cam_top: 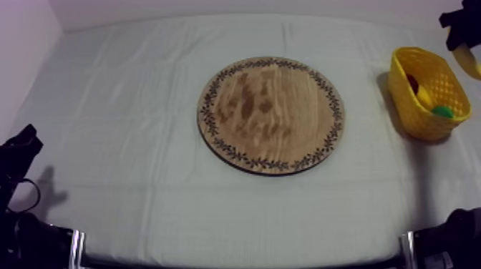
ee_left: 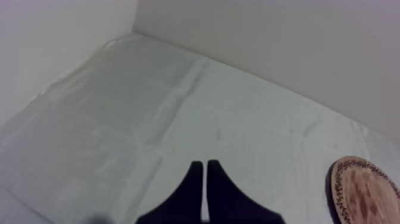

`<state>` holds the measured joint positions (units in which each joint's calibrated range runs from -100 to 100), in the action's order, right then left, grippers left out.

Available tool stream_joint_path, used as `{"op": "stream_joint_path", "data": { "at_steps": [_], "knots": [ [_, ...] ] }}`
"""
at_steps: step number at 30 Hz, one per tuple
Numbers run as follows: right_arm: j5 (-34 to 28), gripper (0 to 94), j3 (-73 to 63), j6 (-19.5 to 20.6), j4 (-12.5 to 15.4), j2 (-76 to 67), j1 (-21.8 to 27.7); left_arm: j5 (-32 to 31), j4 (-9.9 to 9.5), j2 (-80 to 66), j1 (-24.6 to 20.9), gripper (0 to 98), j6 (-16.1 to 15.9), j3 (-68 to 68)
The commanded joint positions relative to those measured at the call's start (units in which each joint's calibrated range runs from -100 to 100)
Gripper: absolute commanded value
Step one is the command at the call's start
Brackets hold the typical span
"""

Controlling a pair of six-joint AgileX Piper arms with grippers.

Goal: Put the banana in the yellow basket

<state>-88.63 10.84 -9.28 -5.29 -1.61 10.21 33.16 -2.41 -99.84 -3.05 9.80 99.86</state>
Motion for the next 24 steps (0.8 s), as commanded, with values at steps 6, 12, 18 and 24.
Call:
{"op": "stream_joint_path", "data": {
  "at_steps": [6,12,18,24],
  "knots": [
    [1.1,28.9,-0.3,-0.1,0.3,1.9,0.3,0.0,-0.01,0.0,0.0,0.1,0.0,0.0],
    [3.5,30.2,1.0,0.0,0.2,6.0,0.6,0.0,-0.01,0.0,0.0,0.1,0.0,0.0],
    [7.8,32.3,4.9,0.9,-0.7,11.6,0.5,0.0,-0.01,0.0,0.0,0.1,0.0,0.0],
    [12.4,33.3,8.1,1.9,-0.9,16.5,0.1,0.0,-0.01,0.0,0.0,0.1,0.0,0.0]
  ]
}}
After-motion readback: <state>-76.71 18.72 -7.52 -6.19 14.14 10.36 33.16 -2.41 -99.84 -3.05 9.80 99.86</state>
